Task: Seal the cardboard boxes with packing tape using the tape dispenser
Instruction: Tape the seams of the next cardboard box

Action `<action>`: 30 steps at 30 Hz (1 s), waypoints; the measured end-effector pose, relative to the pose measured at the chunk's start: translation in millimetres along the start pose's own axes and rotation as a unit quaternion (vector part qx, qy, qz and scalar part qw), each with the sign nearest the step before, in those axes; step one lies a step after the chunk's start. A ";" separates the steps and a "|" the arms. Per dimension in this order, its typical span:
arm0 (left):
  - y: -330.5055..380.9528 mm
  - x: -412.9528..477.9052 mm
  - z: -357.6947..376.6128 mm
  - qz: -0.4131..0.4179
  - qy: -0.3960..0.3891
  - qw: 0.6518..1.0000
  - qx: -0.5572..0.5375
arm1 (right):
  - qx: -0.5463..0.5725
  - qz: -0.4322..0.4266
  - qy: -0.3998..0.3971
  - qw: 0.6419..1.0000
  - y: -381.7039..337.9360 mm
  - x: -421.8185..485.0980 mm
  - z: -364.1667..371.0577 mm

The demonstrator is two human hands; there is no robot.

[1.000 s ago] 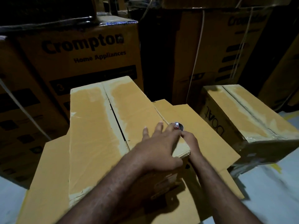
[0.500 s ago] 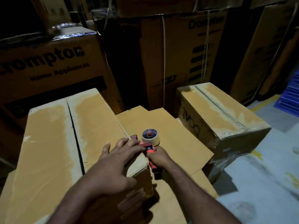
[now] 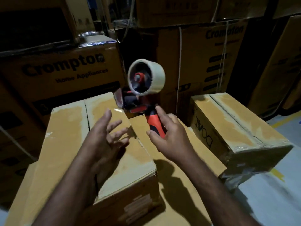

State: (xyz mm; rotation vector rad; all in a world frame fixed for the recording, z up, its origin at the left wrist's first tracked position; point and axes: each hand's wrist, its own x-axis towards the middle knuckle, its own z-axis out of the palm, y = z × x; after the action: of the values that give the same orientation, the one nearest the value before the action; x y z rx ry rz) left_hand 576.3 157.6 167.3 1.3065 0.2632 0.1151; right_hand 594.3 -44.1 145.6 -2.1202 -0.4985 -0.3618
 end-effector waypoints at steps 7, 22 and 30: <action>36.3 0.6 -18.3 0.050 -0.030 0.997 -0.056 | -0.015 -0.109 -0.030 0.993 -25.3 -23.6 23.7; 71.7 -12.6 -85.1 0.041 -0.048 0.998 -0.003 | 0.096 -0.069 -0.030 0.993 -55.4 -18.6 51.6; 89.4 22.3 -135.7 0.043 -0.054 0.997 0.027 | 0.073 -0.058 0.023 0.995 -85.1 -7.7 93.7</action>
State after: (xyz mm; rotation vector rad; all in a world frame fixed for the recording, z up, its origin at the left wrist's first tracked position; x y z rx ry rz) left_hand 568.7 313.3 218.4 1.3740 0.1194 0.1105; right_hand 553.4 75.8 151.3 -1.9435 -0.6046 -0.4260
